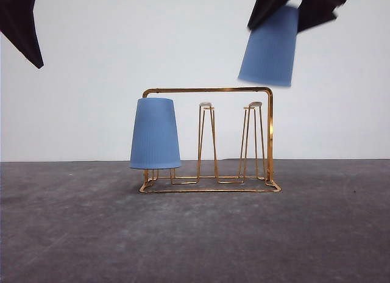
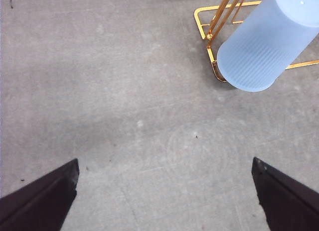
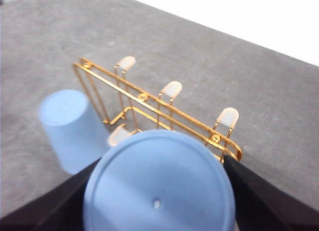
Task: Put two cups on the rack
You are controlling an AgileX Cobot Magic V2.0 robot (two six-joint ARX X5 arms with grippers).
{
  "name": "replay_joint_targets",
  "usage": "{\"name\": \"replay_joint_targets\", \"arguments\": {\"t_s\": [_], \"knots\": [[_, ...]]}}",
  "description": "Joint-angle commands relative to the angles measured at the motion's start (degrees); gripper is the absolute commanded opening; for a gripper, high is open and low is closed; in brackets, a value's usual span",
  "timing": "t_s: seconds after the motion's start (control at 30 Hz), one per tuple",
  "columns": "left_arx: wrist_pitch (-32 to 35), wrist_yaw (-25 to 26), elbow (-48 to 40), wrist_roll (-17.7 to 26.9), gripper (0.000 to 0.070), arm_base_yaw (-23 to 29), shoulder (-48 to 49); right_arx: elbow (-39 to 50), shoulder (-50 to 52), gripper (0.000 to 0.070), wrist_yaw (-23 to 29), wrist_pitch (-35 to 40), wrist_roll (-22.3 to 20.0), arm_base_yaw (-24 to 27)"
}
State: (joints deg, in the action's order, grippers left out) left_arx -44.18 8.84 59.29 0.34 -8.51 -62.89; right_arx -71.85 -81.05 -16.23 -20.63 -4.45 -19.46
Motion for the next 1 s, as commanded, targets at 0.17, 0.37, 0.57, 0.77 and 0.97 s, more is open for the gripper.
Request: {"name": "replay_joint_targets", "arguments": {"t_s": [0.17, 0.37, 0.57, 0.77, 0.97], "knots": [[0.6, 0.0, 0.3, -0.4, 0.0666, -0.1, -0.2, -1.0, -10.5, 0.0382, 1.7, 2.2, -0.6, -0.3], [0.8, 0.0, 0.3, -0.5, 0.0666, -0.1, -0.2, -1.0, -14.7, 0.0399, 1.7, 4.0, -0.8, -0.2], [2.5, 0.0, 0.3, -0.6, 0.0666, -0.1, -0.2, -1.0, -14.7, 0.07, 1.4, 4.8, -0.1, -0.2], [3.5, -0.1, 0.3, -0.6, 0.0666, 0.1, -0.2, -1.0, -12.2, 0.07, 1.2, 0.2, 1.0, 1.3], [3.5, -0.1, 0.3, -0.6, 0.0666, 2.2, -0.2, -1.0, -2.7, 0.0671, 1.3, -5.9, 0.8, 5.9]]}}
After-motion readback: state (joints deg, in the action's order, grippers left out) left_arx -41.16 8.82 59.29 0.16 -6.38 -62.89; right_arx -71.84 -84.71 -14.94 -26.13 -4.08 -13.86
